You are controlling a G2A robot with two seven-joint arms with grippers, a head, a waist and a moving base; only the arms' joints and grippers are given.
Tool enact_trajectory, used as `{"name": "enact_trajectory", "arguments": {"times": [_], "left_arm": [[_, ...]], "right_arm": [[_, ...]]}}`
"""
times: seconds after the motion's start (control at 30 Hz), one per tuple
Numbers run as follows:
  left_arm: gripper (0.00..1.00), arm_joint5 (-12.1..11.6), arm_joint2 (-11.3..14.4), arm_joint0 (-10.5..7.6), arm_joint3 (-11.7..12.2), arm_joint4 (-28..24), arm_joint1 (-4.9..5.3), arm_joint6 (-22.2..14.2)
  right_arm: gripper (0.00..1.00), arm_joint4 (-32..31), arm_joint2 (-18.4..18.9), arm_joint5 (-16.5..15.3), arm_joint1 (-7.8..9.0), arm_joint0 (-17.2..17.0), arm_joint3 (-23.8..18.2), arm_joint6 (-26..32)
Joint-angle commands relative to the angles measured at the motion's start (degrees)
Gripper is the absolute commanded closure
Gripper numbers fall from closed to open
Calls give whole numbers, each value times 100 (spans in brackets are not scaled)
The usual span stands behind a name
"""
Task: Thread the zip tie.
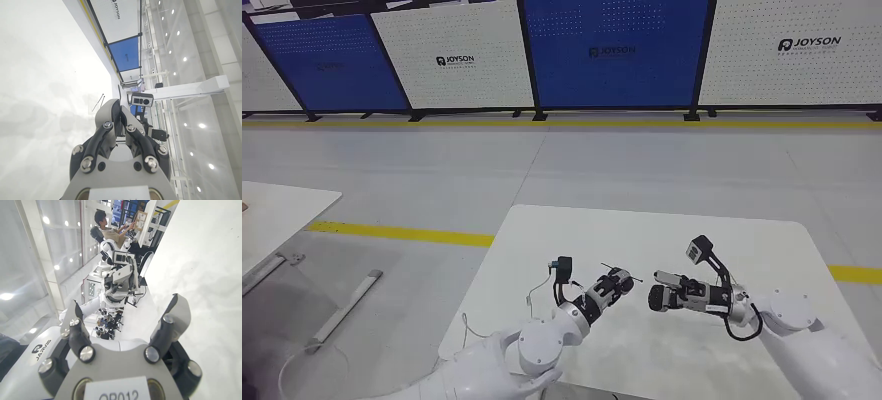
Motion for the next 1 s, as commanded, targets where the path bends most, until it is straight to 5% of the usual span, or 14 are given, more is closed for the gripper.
{"name": "enact_trajectory", "arguments": {"times": [0.0,0.33,0.8,0.9,0.97], "left_arm": [[100,0,0,0,0,0,0,0],[100,158,175,-27,52,467,-207,-25],[100,31,-37,85,116,395,-257,-204],[100,1,-131,148,109,393,-271,-281],[100,7,-177,194,88,425,-280,-330]], "right_arm": [[0,0,0,0,0,0,1,0],[0,-226,-87,543,-141,141,-51,-415],[0,-246,224,493,-74,-123,-175,-357],[54,-307,319,522,-57,-196,-231,-333],[65,-340,365,557,-55,-230,-254,-316]]}}
